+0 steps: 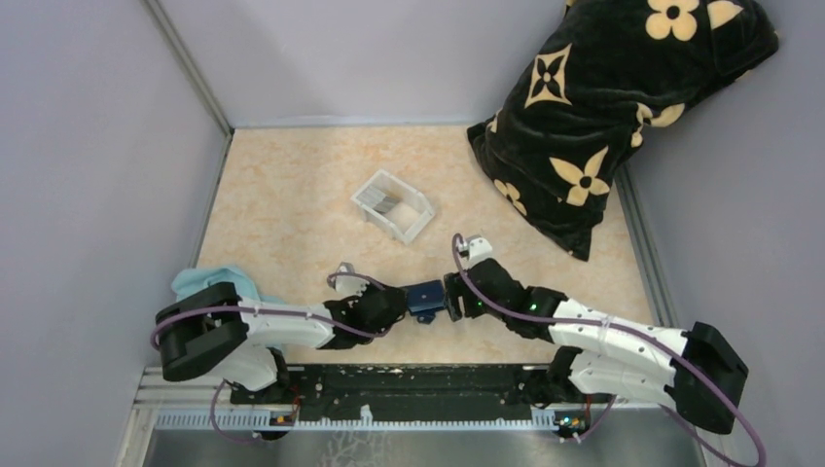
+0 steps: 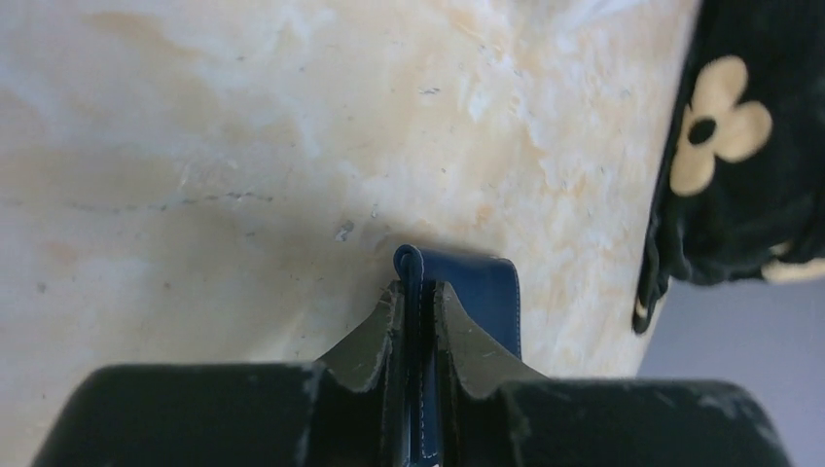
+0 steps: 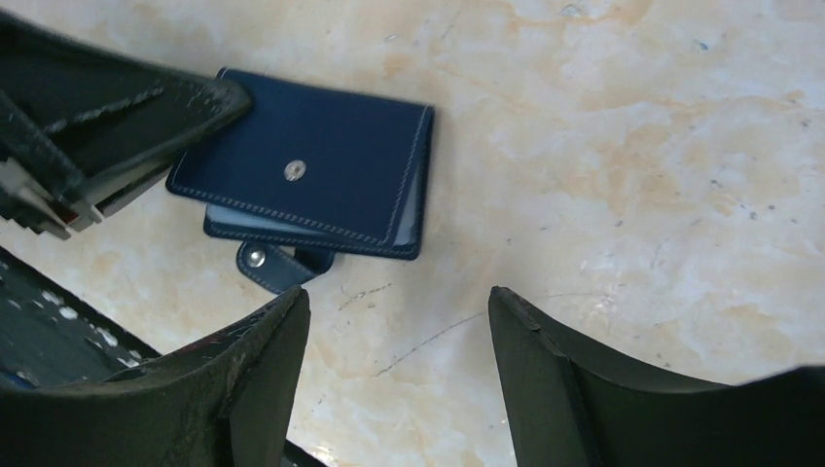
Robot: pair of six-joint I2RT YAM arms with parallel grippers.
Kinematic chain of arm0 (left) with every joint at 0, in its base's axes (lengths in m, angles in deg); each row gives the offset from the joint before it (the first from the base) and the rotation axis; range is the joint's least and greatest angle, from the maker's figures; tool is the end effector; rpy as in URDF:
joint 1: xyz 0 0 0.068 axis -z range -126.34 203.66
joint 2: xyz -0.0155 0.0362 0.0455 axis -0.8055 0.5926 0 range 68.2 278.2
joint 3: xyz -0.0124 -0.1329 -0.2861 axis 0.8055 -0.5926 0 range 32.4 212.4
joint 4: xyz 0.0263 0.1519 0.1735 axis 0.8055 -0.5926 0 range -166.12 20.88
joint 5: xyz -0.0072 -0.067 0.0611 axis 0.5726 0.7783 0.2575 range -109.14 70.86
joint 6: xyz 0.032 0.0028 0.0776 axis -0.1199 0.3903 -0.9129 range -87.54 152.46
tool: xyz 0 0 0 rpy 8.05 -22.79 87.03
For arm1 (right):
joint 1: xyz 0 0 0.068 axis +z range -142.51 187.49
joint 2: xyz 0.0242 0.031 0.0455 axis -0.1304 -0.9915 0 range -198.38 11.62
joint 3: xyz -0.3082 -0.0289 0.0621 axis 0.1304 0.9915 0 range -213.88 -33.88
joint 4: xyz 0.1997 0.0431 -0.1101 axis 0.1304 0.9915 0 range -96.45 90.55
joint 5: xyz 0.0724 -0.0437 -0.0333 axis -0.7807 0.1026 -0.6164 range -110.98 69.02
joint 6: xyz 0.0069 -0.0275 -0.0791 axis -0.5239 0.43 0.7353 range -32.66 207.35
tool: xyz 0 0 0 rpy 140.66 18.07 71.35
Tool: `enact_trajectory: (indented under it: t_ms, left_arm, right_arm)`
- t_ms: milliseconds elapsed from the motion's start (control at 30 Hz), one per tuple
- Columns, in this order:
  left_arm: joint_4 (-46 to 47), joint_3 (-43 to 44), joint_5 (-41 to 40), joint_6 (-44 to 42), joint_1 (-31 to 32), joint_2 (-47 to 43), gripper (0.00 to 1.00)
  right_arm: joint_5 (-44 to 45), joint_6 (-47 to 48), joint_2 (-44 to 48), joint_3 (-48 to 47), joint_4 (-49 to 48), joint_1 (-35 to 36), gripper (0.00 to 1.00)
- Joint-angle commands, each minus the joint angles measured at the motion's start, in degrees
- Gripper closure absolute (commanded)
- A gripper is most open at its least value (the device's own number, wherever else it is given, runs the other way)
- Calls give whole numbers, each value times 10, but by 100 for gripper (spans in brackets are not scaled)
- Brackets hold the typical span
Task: Put the credit cards into the card holder
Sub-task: Close the card holder at the center of the board.
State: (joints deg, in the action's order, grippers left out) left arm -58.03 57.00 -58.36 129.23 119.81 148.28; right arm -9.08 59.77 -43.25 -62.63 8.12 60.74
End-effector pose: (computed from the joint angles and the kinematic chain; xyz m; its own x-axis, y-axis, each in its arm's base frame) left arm 0.1360 -0.1923 0.1836 -0.4889 -0.7968 -0.3551 -0.3427 0.5497 -0.7618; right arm 0.1148 0.1282 0.2303 -0.6654 -0.1340 -0.7343 -0.4315 0.8718 0.2319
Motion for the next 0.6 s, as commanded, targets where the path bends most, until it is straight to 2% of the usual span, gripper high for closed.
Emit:
enact_trajectory:
  t_ms: [0,200,433,567]
  left_arm:
    - [-278,83,-103,232,29,55,100]
    - [-537,205,-125,430,74,146,100]
    - [-546,192,-105,479,94,149,100]
    - [-512,158,-100,489,102,123,100]
  right_arm:
    - [78,25,-42,-8,-47,79,32]
    - [180,13,-94,-6,-69,156,31]
    - [235,-16,-146,-8,-92,202,32]
    - [243,-50,-152,-10,-101,222,32]
